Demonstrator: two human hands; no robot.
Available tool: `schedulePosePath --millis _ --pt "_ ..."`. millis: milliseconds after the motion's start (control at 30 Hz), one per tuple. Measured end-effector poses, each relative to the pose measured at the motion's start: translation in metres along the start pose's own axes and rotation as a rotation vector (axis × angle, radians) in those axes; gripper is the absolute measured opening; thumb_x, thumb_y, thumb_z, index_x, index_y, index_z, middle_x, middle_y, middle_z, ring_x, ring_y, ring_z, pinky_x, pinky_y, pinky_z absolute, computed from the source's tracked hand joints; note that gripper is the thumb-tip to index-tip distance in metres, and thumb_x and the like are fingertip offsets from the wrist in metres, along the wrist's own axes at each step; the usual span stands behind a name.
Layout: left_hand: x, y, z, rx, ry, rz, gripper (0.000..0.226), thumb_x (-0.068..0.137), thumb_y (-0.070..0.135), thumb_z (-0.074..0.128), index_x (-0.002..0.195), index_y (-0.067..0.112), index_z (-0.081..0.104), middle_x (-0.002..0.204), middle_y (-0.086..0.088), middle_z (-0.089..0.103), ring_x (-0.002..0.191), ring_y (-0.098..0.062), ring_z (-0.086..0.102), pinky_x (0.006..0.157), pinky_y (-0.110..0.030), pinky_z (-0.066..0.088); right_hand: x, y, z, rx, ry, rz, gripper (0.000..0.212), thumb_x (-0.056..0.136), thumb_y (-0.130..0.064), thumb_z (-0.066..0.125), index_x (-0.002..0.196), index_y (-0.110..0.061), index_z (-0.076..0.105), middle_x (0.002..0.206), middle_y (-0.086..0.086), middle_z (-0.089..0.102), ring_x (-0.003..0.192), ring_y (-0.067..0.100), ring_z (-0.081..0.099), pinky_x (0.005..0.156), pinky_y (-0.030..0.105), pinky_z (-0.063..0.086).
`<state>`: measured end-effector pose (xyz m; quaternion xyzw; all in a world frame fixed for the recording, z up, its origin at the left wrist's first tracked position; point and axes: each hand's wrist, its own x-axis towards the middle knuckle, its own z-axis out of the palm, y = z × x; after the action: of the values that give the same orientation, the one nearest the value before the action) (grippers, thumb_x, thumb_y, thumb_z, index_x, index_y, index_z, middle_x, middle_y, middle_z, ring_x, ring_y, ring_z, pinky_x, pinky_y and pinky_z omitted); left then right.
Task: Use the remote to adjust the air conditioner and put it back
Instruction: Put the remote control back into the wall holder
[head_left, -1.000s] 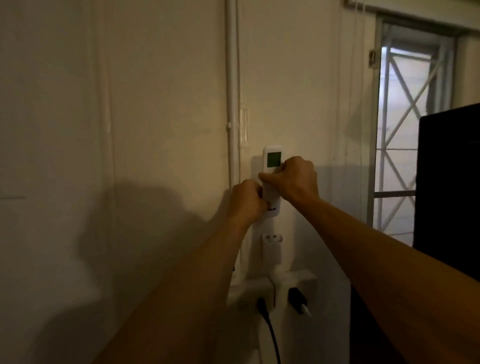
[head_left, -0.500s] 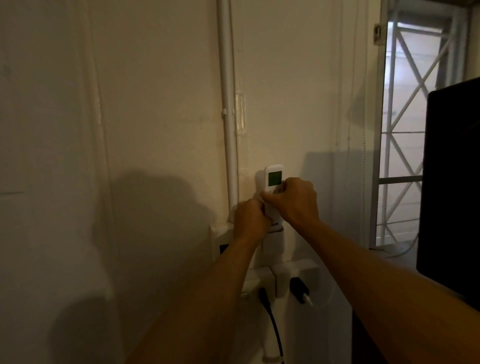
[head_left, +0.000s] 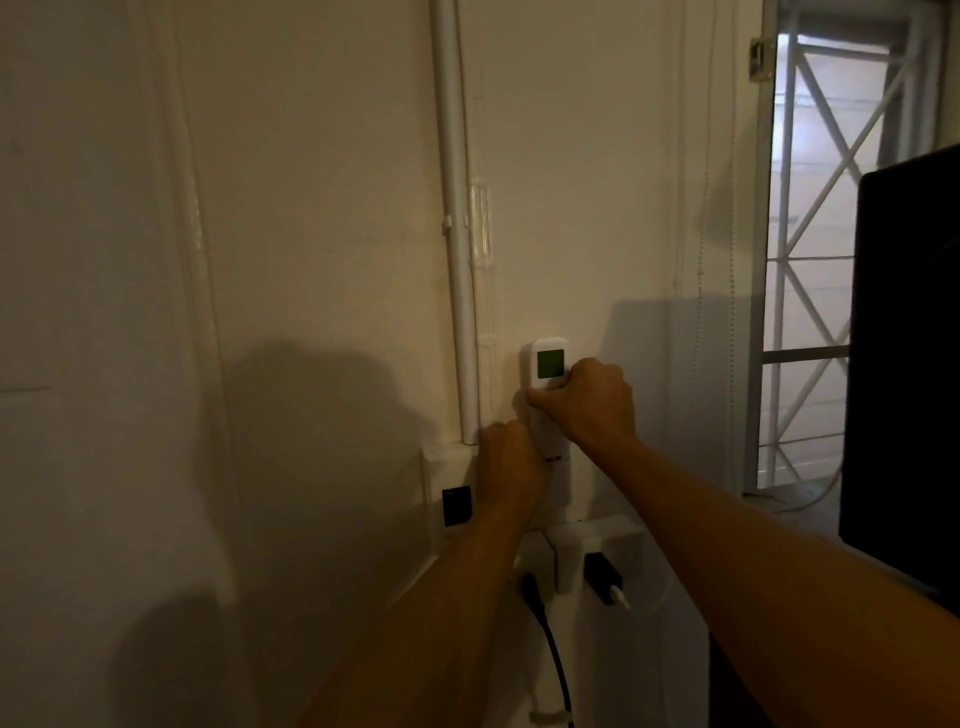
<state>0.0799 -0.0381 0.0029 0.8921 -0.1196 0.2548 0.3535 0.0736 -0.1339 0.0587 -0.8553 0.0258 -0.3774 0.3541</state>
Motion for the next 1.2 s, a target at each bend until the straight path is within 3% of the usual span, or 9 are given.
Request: schedulePosePath --millis 300,500,667,767,833,933,1000,1133,1200 --pt "0.008 -0.004 0.004 -0.011 0.007 -0.015 0.009 0.086 0.011 0.066 0.086 0.003 0.069 0.091 -0.010 0.071 0.074 -0.015 0.061 0.053 -0.019 0.041 -0.004 0.010 0.010 -0.030 -0.041 0.045 0.045 0.068 -0.048 0.079 0.083 -0.008 0.065 0.078 0.006 0.065 0.067 0.017 0.062 0.054 0.023 0.047" --pt "0.012 -0.007 0.008 0.001 0.052 -0.031 0.006 0.087 0.011 0.063 0.085 0.007 0.068 0.091 -0.009 0.068 0.076 -0.015 0.059 0.055 -0.018 0.039 -0.012 0.018 0.019 -0.054 -0.040 0.066 0.043 0.067 -0.050 0.078 0.074 -0.011 0.062 0.072 0.004 0.063 0.061 0.014 0.058 0.043 0.018 0.033" --pt "0.008 -0.006 0.007 0.007 0.042 -0.022 0.009 0.089 0.010 0.061 0.082 0.006 0.067 0.090 -0.011 0.067 0.073 -0.014 0.057 0.049 -0.015 0.036 -0.016 0.016 0.020 -0.075 -0.052 0.085 0.049 0.069 -0.050 0.077 0.087 -0.007 0.065 0.077 0.003 0.058 0.068 0.015 0.058 0.045 0.018 0.033" --pt "0.009 -0.002 0.002 0.017 0.000 -0.037 0.007 0.087 0.010 0.063 0.087 0.005 0.068 0.099 -0.014 0.069 0.085 -0.022 0.066 0.065 -0.027 0.053 -0.017 0.015 0.016 -0.090 -0.077 0.102 0.048 0.070 -0.050 0.077 0.089 -0.008 0.064 0.079 0.003 0.059 0.069 0.016 0.058 0.051 0.021 0.039" --pt "0.011 0.002 -0.005 0.039 -0.043 -0.039 0.012 0.088 0.012 0.064 0.096 0.005 0.068 0.103 -0.015 0.069 0.092 -0.025 0.067 0.071 -0.030 0.054 -0.011 0.017 0.012 -0.108 -0.130 0.103 0.051 0.071 -0.053 0.075 0.089 -0.007 0.064 0.081 0.007 0.063 0.070 0.018 0.061 0.055 0.025 0.044" --pt "0.011 0.006 -0.018 0.101 -0.103 -0.019 0.018 0.091 0.016 0.061 0.101 0.002 0.065 0.104 -0.015 0.069 0.093 -0.027 0.066 0.065 -0.026 0.047 -0.003 0.017 -0.001 -0.222 -0.248 0.091 0.059 0.076 -0.058 0.067 0.099 -0.003 0.064 0.092 0.013 0.068 0.076 0.023 0.063 0.063 0.030 0.050" --pt "0.009 0.009 -0.027 0.148 -0.131 -0.008 0.022 0.090 0.021 0.062 0.098 0.001 0.065 0.101 -0.016 0.069 0.091 -0.028 0.066 0.062 -0.026 0.045 -0.002 0.014 -0.014 -0.334 -0.386 0.065 0.055 0.082 -0.050 0.065 0.110 -0.002 0.062 0.101 0.014 0.066 0.082 0.023 0.060 0.069 0.030 0.047" --pt "-0.001 0.015 -0.039 0.220 -0.170 0.018 0.028 0.085 0.025 0.065 0.103 0.003 0.062 0.105 -0.015 0.068 0.092 -0.029 0.066 0.064 -0.030 0.049 -0.009 -0.001 -0.035 -0.495 -0.589 0.039 0.058 0.084 -0.035 0.068 0.130 -0.004 0.051 0.130 0.014 0.057 0.116 0.027 0.056 0.089 0.031 0.044" --pt "-0.005 0.019 -0.041 0.220 -0.194 0.027 0.035 0.085 0.027 0.066 0.109 0.003 0.061 0.107 -0.015 0.068 0.095 -0.029 0.066 0.066 -0.029 0.048 -0.016 -0.007 -0.038 -0.505 -0.642 0.038 0.061 0.085 -0.033 0.067 0.136 -0.005 0.047 0.136 0.014 0.054 0.122 0.028 0.053 0.097 0.033 0.042"
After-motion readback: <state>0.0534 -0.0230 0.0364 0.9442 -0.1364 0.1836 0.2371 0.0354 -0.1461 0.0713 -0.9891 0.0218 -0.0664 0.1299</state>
